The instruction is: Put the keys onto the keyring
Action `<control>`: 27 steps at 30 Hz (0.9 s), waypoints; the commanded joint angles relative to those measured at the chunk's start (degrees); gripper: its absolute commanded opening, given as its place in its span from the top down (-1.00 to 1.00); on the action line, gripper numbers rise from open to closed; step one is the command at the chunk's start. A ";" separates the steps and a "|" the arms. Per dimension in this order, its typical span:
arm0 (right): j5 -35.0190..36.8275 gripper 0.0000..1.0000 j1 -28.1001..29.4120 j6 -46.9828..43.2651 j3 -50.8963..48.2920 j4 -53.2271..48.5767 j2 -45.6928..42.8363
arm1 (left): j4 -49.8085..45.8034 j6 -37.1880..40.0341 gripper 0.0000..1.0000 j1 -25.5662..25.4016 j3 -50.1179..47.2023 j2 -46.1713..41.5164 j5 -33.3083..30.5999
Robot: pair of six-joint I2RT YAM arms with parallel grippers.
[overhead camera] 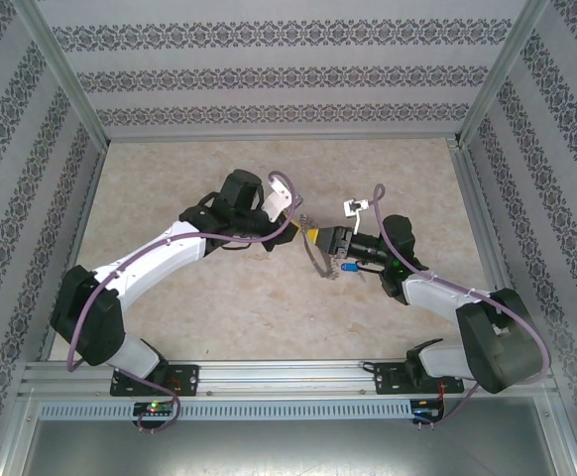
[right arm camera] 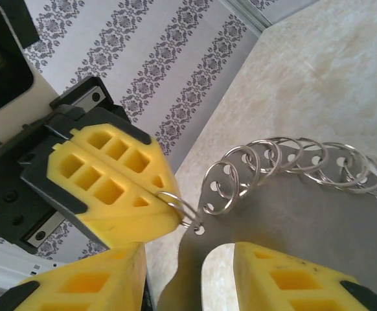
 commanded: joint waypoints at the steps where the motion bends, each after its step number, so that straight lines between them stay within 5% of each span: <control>1: -1.51 0.19 0.25 -0.51 1.91 2.30 -1.64 | -2.86 1.53 1.00 0.54 2.13 -2.51 3.07; 19: -5.08 0.20 1.19 1.21 4.70 4.91 -3.31 | -2.54 0.93 1.00 0.64 2.90 -6.23 8.19; 27: -0.61 0.02 -4.95 3.44 1.36 -0.51 -10.29 | 1.66 -0.06 1.00 0.64 -0.24 -9.20 4.27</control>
